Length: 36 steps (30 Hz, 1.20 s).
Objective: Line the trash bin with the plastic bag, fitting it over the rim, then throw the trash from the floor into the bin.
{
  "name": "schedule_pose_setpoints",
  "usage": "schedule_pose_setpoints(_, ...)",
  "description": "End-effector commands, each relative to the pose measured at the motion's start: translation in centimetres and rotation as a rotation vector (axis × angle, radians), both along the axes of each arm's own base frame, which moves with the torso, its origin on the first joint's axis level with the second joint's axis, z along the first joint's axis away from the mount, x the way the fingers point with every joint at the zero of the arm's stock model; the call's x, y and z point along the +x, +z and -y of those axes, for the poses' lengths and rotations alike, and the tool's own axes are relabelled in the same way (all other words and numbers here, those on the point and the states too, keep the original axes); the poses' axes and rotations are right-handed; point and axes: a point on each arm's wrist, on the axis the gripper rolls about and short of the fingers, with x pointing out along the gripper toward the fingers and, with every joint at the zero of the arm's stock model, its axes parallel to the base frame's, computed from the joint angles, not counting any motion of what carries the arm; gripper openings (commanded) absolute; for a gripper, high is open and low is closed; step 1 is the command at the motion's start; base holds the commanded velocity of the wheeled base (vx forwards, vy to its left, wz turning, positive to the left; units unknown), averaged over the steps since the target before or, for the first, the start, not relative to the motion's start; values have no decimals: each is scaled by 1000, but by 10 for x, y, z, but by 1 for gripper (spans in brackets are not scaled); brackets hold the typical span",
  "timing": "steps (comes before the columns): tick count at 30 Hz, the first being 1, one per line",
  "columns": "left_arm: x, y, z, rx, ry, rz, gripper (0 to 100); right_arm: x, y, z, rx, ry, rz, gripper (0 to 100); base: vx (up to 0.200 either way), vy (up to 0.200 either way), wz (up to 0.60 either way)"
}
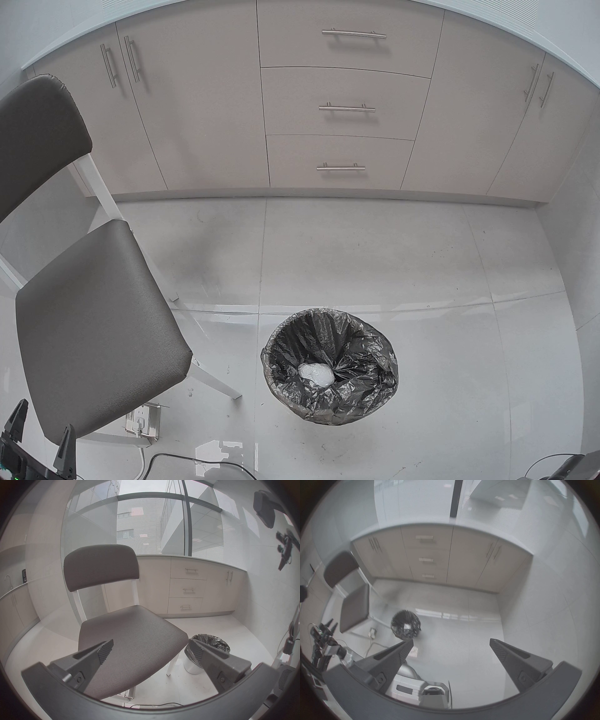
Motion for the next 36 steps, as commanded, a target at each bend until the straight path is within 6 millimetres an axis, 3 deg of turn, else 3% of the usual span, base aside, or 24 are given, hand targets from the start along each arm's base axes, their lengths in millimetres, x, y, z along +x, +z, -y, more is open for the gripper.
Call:
schedule_pose_setpoints(1,0,-5,0,2,-1,-3,100,-206,-74,-26,76,-4,560,100,0,0,0)
schedule_pose_setpoints(3,0,-5,0,0,-1,-2,100,-237,-96,-33,66,5,690,100,0,0,0)
schedule_pose_setpoints(4,0,-5,0,2,-1,-2,100,-243,-101,-35,61,8,715,100,0,0,0)
schedule_pose_setpoints(6,0,-5,0,2,-1,-2,100,-280,-134,-40,43,33,899,100,0,0,0)
schedule_pose_setpoints(8,0,-5,0,2,-1,-2,100,-298,-157,-39,34,59,1011,100,0,0,0)
schedule_pose_setpoints(14,0,-5,0,2,-1,-2,100,-285,-168,-28,132,87,949,100,0,0,0)
schedule_pose_setpoints(15,0,-5,0,0,-1,-2,100,-277,-179,-8,160,159,908,100,0,0,0)
schedule_pose_setpoints(16,0,-5,0,2,-1,-3,100,-274,-181,-7,153,170,894,100,0,0,0)
schedule_pose_setpoints(17,0,-5,0,2,-1,-3,100,-254,-187,-9,116,197,845,100,0,0,0)
schedule_pose_setpoints(18,0,-5,0,0,-1,-3,100,-213,-189,-11,183,164,703,100,0,0,0)
schedule_pose_setpoints(24,0,-5,0,0,-1,-3,100,-145,-194,-11,279,131,643,100,0,0,0)
schedule_pose_setpoints(25,0,-5,0,0,-1,-3,100,-145,-194,-11,279,131,643,100,0,0,0)
schedule_pose_setpoints(28,0,-5,0,2,-1,-2,100,-84,-217,-10,265,58,622,100,0,0,0)
schedule_pose_setpoints(29,0,-5,0,2,-1,-2,100,-84,-217,-10,265,58,622,100,0,0,0)
schedule_pose_setpoints(30,0,-5,0,2,-1,-2,100,-49,-241,-9,252,26,629,100,0,0,0)
schedule_pose_setpoints(32,0,-5,0,0,-1,-3,100,-23,-267,-9,240,19,661,100,0,0,0)
schedule_pose_setpoints(33,0,-5,0,2,-1,-2,100,-12,-280,-9,236,18,689,100,0,0,0)
schedule_pose_setpoints(34,0,-5,0,2,-1,-2,100,-12,-280,-9,236,18,689,100,0,0,0)
schedule_pose_setpoints(35,0,-5,0,0,-1,-2,100,-1,-303,-9,228,16,693,100,0,0,0)
schedule_pose_setpoints(36,0,-5,0,0,-1,-2,100,-1,-303,-9,228,16,691,100,0,0,0)
